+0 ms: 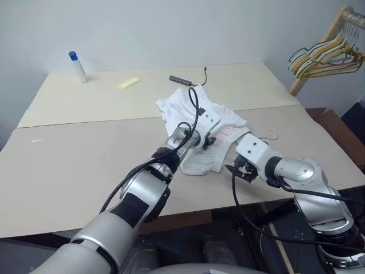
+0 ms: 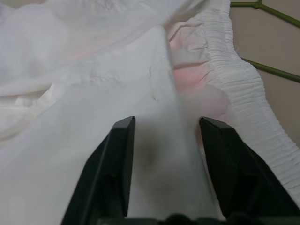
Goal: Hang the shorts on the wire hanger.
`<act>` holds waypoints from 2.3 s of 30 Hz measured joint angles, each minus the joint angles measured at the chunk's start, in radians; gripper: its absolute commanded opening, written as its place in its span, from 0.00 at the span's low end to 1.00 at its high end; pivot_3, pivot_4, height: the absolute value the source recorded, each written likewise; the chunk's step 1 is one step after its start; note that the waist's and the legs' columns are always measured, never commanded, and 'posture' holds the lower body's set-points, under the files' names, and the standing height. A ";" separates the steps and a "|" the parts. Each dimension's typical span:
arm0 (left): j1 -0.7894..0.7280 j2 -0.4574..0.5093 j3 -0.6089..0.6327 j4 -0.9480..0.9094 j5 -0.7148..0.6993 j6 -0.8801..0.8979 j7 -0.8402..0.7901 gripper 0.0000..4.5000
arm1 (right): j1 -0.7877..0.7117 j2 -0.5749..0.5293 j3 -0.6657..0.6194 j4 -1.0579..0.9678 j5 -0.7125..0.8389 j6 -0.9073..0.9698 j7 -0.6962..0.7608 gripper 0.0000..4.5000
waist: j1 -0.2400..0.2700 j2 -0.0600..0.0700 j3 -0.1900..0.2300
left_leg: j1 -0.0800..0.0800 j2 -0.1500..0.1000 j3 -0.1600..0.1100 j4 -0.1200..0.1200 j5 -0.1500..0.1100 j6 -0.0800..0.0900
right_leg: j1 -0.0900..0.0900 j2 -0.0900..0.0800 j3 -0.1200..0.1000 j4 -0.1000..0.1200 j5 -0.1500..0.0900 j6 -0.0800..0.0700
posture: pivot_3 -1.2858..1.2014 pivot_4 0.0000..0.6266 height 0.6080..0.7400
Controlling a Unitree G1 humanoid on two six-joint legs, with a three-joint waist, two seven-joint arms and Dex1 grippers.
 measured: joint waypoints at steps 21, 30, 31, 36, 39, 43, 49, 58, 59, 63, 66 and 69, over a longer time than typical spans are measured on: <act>0.474 0.149 0.287 -0.872 -0.160 0.086 0.011 0.01 | 0.038 0.017 0.008 0.007 0.071 -0.115 -0.047 0.93 | -0.005 0.002 -0.001 | 0.002 0.000 -0.003 0.000 0.000 0.000 | -0.001 -0.001 0.003 0.005 0.001 0.001 | 0.48 0.00 1.00; 0.877 0.101 0.335 -1.510 -0.189 0.393 0.233 0.01 | 0.046 0.008 -0.057 0.115 0.230 -0.482 0.144 0.93 | 0.046 0.001 -0.001 | 0.012 0.000 -0.007 0.002 0.000 0.000 | 0.012 -0.001 0.002 0.002 0.002 0.002 | 0.51 0.00 1.00; 0.892 0.087 0.349 -1.538 -0.186 0.407 0.268 0.01 | 0.045 0.002 -0.068 0.132 0.259 -0.503 0.175 0.93 | 0.053 0.001 -0.001 | 0.013 0.000 -0.007 0.002 -0.001 0.001 | 0.013 -0.001 0.002 0.001 0.002 0.002 | 0.51 0.00 1.00; 0.960 0.032 0.400 -1.596 -0.178 0.443 0.395 0.01 | 0.029 -0.005 -0.093 0.218 0.328 -0.558 0.259 0.93 | 0.069 0.001 -0.001 | 0.013 0.000 -0.006 0.002 -0.001 0.001 | 0.013 0.000 0.001 0.001 0.002 0.002 | 0.53 0.00 1.00; 0.996 0.028 0.439 -1.625 -0.179 0.466 0.474 0.01 | 0.002 -0.014 -0.089 0.277 0.326 -0.582 0.279 0.93 | 0.073 0.001 -0.001 | 0.013 0.000 -0.006 0.002 -0.001 0.001 | 0.013 0.000 0.001 0.001 0.002 0.002 | 0.53 0.01 1.00; 1.060 0.021 0.458 -1.685 -0.223 0.561 0.516 0.05 | -0.011 -0.021 -0.080 0.314 0.324 -0.608 0.299 0.93 | 0.092 0.001 -0.001 | 0.012 0.000 -0.006 0.002 -0.001 0.001 | 0.013 -0.001 0.001 0.000 0.002 0.002 | 0.54 0.01 1.00; 1.092 0.017 0.480 -1.765 -0.339 0.668 0.523 0.40 | -0.029 -0.022 -0.069 0.352 0.318 -0.625 0.316 0.93 | 0.113 0.000 -0.001 | 0.012 -0.001 -0.003 0.002 -0.001 0.001 | 0.013 -0.001 0.001 0.000 0.002 0.002 | 0.54 0.02 1.00; 1.143 0.091 0.554 -1.968 -0.485 0.799 0.470 1.00 | -0.010 -0.023 -0.026 0.328 0.288 -0.633 0.314 0.93 | 0.114 0.000 -0.001 | 0.012 0.000 -0.004 0.002 -0.001 0.001 | 0.013 0.000 0.000 0.000 0.002 0.001 | 0.55 0.02 1.00; 1.150 0.113 0.573 -1.995 -0.521 0.817 0.444 1.00 | -0.008 -0.024 0.002 0.316 0.259 -0.633 0.301 0.93 | 0.115 0.000 -0.001 | 0.012 0.000 -0.003 0.002 -0.001 0.001 | 0.012 0.000 0.000 0.001 0.001 0.000 | 0.55 0.02 1.00; 1.186 0.269 0.663 -2.049 -0.712 0.846 0.280 1.00 | -0.008 -0.023 0.161 0.288 0.057 -0.604 0.211 0.93 | 0.115 0.000 -0.001 | 0.012 0.001 -0.002 0.002 0.000 0.000 | 0.011 0.000 0.000 0.002 -0.001 -0.005 | 0.55 0.01 1.00; 1.193 0.421 0.702 -2.045 -0.807 0.836 0.146 1.00 | -0.016 0.009 0.246 0.310 -0.084 -0.550 0.133 0.93 | 0.116 0.000 -0.001 | 0.012 0.000 -0.001 0.002 0.000 0.000 | 0.010 -0.001 0.000 0.002 -0.002 -0.005 | 0.55 0.01 1.00; 1.194 0.561 0.690 -2.019 -0.829 0.796 0.024 1.00 | -0.045 0.022 0.303 0.317 -0.169 -0.532 0.102 0.85 | 0.116 0.000 -0.001 | 0.012 0.000 0.000 0.002 0.000 0.000 | 0.010 -0.001 0.001 0.002 -0.002 -0.005 | 0.55 0.00 1.00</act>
